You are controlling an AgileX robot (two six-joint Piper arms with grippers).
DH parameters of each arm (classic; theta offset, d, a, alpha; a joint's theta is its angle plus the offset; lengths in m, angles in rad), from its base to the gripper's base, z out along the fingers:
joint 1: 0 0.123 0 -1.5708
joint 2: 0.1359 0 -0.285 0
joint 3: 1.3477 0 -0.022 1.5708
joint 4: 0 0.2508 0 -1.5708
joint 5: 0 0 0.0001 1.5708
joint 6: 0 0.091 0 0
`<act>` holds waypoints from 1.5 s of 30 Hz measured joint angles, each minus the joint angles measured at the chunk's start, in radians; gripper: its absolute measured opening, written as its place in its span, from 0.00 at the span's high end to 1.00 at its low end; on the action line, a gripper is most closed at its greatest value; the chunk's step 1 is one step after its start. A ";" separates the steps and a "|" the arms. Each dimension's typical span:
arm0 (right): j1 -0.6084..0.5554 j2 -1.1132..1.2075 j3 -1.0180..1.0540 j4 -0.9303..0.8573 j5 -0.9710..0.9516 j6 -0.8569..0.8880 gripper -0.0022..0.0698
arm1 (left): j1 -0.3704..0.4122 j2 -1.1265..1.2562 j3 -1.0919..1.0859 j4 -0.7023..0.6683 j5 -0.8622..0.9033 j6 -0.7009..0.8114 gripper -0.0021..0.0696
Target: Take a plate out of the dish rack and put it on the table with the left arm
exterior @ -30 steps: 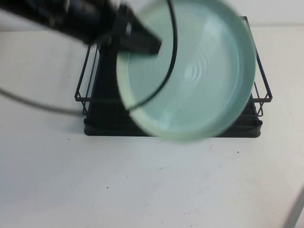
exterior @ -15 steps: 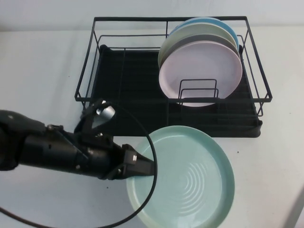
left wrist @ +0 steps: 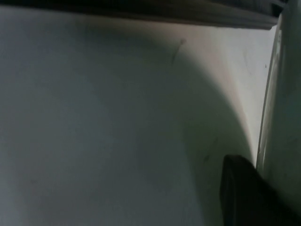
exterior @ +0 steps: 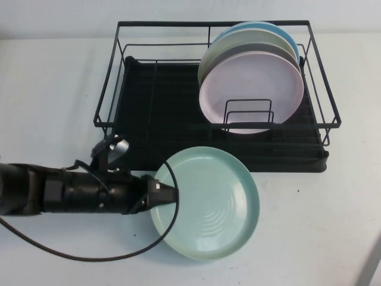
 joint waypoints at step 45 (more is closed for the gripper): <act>0.000 0.000 0.000 0.000 0.000 0.000 1.00 | 0.208 -1.065 0.008 0.834 -0.022 -0.376 0.97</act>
